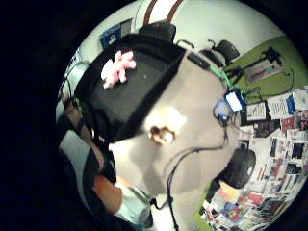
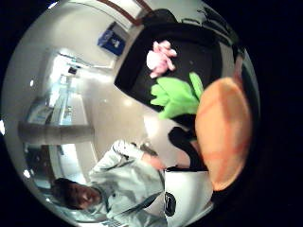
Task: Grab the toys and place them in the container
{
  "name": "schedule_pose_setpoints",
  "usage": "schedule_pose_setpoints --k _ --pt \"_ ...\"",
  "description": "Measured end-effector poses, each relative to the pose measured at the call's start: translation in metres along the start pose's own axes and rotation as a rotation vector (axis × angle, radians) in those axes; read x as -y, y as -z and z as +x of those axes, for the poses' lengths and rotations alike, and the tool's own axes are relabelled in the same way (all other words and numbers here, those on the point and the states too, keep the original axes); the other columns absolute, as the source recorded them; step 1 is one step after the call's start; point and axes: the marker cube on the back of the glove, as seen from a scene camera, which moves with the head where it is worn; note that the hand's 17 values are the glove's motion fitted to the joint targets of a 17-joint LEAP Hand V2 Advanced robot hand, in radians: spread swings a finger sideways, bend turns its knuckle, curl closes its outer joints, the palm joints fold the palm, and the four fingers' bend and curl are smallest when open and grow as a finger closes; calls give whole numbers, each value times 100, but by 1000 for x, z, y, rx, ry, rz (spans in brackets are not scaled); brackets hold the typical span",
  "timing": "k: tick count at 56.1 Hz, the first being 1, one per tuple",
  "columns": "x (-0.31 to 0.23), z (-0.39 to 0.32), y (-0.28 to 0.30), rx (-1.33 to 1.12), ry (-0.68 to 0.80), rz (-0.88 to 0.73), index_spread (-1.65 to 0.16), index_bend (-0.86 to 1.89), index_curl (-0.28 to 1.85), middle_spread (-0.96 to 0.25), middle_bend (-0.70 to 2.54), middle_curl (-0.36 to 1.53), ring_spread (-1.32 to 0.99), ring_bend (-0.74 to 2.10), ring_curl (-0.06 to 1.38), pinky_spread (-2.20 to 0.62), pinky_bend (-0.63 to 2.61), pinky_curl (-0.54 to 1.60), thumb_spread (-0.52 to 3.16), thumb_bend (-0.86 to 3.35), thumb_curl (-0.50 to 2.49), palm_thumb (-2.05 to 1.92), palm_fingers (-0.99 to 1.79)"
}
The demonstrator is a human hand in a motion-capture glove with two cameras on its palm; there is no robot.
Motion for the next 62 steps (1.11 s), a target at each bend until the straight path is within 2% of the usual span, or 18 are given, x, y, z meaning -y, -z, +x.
schedule_pose_setpoints --k 8,13,15,17,18,20,24,32,47,53,62 --pt "32 -13 -15 17 -13 78 -31 58 66 -23 97 83 -29 136 59 -35 110 54 56 1 91 56 89" --pt "47 -22 -20 18 4 129 -28 36 65 -23 88 82 -28 140 58 -34 115 54 67 -1 90 54 71" --pt "51 -26 -21 9 10 131 -27 25 63 -23 81 80 -28 138 58 -33 119 55 79 -1 88 51 53" --pt "53 -29 -21 -6 11 125 -27 20 64 -21 68 78 -28 125 58 -28 110 56 93 -4 82 42 -6" --pt "53 -31 -20 -13 10 123 -27 21 65 -18 56 73 -25 107 55 -23 107 57 97 -7 79 36 -47" --pt "54 -33 -19 -22 13 113 -27 18 59 -14 42 67 -21 82 47 -18 98 51 102 -8 73 28 -65" --pt "53 -31 -17 -17 31 86 -26 10 49 -8 21 56 -15 50 34 -12 85 42 107 -9 64 11 -63" --pt "39 -16 -12 -14 68 80 -26 7 39 -3 8 44 -10 25 24 -6 68 35 113 -5 53 -2 -46" --pt "-4 47 -16 -61 96 33 -26 8 27 -4 17 35 -10 19 25 -3 51 31 121 -5 38 -6 -22" --pt "-35 72 -36 -64 73 -37 -26 10 25 -4 17 35 -12 21 27 -3 49 31 127 -3 34 -4 -14" --pt "-58 119 -77 -72 22 -127 -27 14 25 -4 12 31 -12 18 28 -3 50 32 138 -1 31 -2 -17"
